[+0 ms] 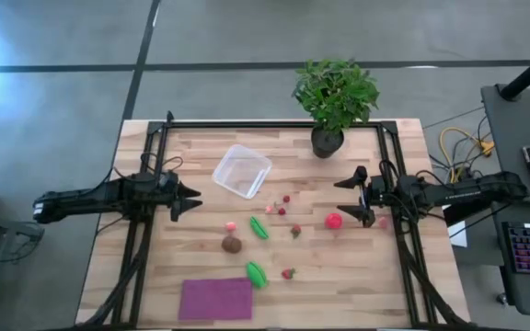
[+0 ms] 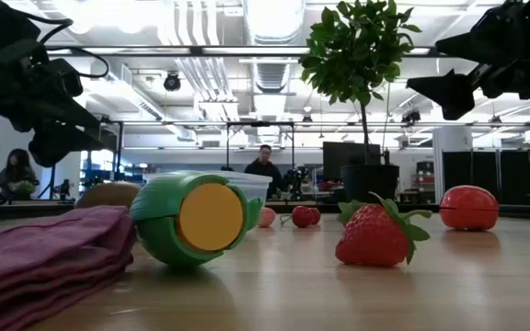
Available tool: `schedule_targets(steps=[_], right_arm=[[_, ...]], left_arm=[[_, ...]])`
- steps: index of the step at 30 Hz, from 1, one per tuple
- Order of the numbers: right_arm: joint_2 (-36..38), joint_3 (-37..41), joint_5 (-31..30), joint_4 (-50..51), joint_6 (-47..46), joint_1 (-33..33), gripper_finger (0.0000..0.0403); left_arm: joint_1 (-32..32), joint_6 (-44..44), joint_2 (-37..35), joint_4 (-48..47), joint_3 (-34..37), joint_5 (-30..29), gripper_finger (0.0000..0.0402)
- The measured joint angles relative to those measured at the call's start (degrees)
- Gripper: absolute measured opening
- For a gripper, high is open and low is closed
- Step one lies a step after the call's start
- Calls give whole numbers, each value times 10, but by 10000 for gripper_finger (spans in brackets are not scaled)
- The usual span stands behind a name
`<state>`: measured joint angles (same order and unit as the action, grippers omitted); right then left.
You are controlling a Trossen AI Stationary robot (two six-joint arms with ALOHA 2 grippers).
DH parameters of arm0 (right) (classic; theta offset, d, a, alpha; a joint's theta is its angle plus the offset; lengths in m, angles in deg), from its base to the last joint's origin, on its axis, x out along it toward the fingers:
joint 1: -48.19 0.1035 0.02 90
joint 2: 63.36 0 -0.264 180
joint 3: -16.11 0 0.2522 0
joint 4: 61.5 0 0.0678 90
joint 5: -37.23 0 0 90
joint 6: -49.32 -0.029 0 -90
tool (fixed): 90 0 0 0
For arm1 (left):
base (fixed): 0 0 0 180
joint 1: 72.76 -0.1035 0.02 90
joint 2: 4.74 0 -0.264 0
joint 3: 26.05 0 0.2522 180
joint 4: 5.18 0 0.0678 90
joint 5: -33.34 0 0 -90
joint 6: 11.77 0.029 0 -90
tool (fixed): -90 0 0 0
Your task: Pick and placing Produce into tupperware
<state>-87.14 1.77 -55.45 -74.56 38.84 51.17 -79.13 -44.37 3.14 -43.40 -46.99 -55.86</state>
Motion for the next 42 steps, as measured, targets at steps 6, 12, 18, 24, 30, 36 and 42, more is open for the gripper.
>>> schedule_targets(steps=[6, 12, 18, 24, 30, 36, 42], right_arm=[[0, 0, 0, 0, 0, 0, 354], [0, 0, 0, 0, 0, 0, 354], [0, 0, 0, 0, 0, 0, 354], [0, 0, 0, -3, 0, 0, 354], [0, 0, 0, -37, -57, 0, 354], [1, 0, -7, -110, -407, 0, 354], [-8, 0, -19, -112, -438, 0, 354]], left_arm=[[0, 0, 1, 0, 0, 0, 201], [0, 0, 2, 0, 0, 0, 201], [0, 0, 3, 0, 0, 0, 201], [0, 0, 2, 0, 0, 0, 201], [0, 0, 3, 0, 0, 0, 201], [0, 0, 3, 0, 0, 0, 201], [0, 0, 3, 0, 0, 0, 201]])
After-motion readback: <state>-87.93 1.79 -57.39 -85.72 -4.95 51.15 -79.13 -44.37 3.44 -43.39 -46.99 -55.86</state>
